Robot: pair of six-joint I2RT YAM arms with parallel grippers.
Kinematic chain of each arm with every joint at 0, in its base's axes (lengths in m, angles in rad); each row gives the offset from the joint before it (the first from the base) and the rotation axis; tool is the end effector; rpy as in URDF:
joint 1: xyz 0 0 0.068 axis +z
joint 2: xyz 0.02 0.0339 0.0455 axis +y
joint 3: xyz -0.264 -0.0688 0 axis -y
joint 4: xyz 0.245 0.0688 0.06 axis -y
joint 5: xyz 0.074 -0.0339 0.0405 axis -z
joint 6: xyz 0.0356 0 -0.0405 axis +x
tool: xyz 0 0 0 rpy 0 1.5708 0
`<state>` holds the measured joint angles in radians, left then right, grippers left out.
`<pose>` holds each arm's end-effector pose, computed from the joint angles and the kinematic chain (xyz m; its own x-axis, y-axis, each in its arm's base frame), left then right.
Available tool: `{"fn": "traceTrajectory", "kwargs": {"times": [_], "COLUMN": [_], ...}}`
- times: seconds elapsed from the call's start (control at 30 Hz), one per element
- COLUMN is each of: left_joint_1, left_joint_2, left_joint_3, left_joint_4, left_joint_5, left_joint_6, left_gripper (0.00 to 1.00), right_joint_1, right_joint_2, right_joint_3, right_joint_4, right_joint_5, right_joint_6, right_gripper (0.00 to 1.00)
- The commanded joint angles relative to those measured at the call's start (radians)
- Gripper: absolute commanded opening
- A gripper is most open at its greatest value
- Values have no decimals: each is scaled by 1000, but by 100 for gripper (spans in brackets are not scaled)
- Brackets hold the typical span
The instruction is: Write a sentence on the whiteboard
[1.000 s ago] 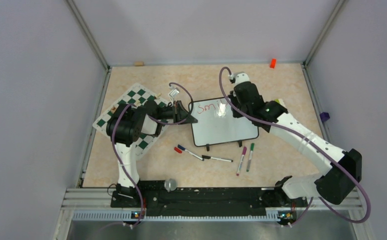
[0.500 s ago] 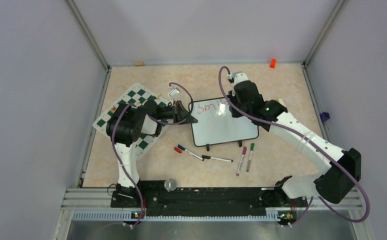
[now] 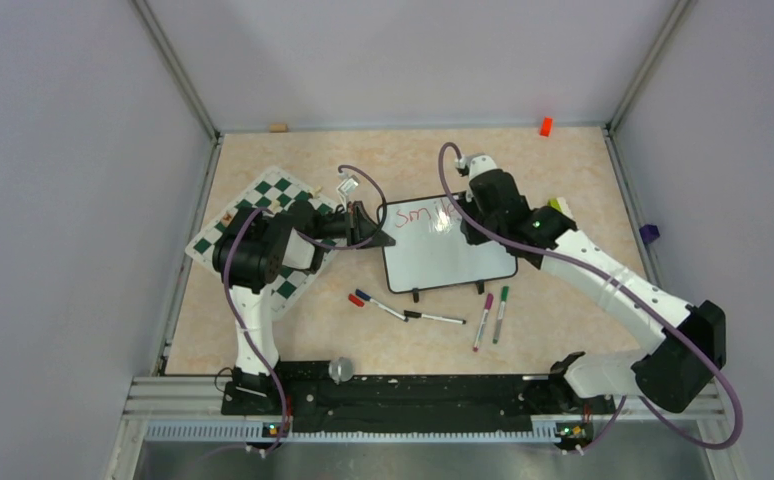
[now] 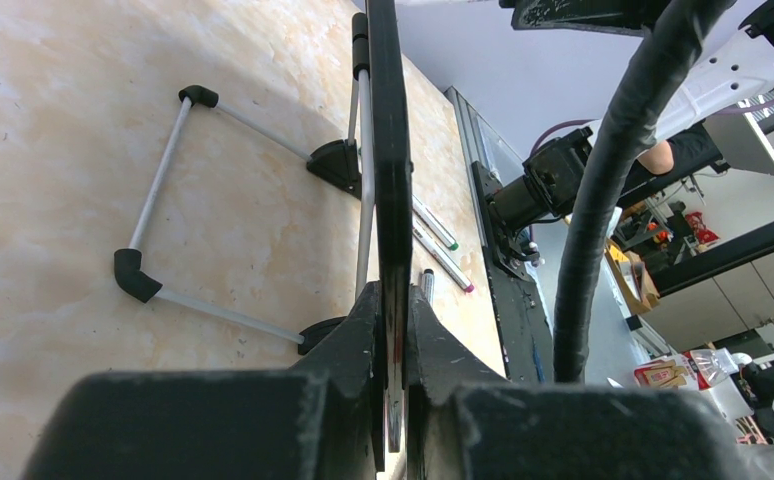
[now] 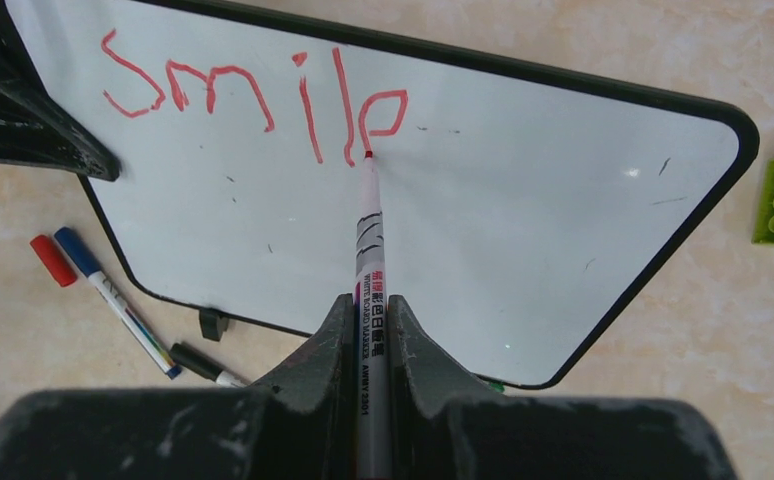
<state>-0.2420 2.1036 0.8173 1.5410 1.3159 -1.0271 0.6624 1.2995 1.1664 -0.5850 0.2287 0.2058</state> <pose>0.3420 -0.1199 0.1435 -0.7033 -0.0487 -0.7093 0.7109 -0.0411 -0.7021 0.2272 0.1670 0.3233 -0.6028 -0.2177 -0.7676 -0.3486 0.9373 0.0079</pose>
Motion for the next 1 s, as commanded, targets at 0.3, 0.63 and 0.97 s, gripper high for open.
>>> {"fn": "traceTrajectory", "kwargs": {"times": [0.3,0.63,0.97], "left_joint_1": [-10,-10,-10], "left_joint_2": [-14,-33,-35], "left_joint_3": [2,-22,-24], "left_joint_4": [79,79,79], "left_joint_5": [61,21,6], "left_joint_6": [-21,-2,2], "left_gripper": [0,0,0], "right_joint_1": [-14,-14,-13], "right_joint_2": [-72,-180,-210], "right_joint_3": [10,-15,-17], "right_joint_4": [-39,56,60], "right_joint_5": [115,16,41], "right_joint_6": [24,-8,-22], "right_gripper": [0,0,0]}}
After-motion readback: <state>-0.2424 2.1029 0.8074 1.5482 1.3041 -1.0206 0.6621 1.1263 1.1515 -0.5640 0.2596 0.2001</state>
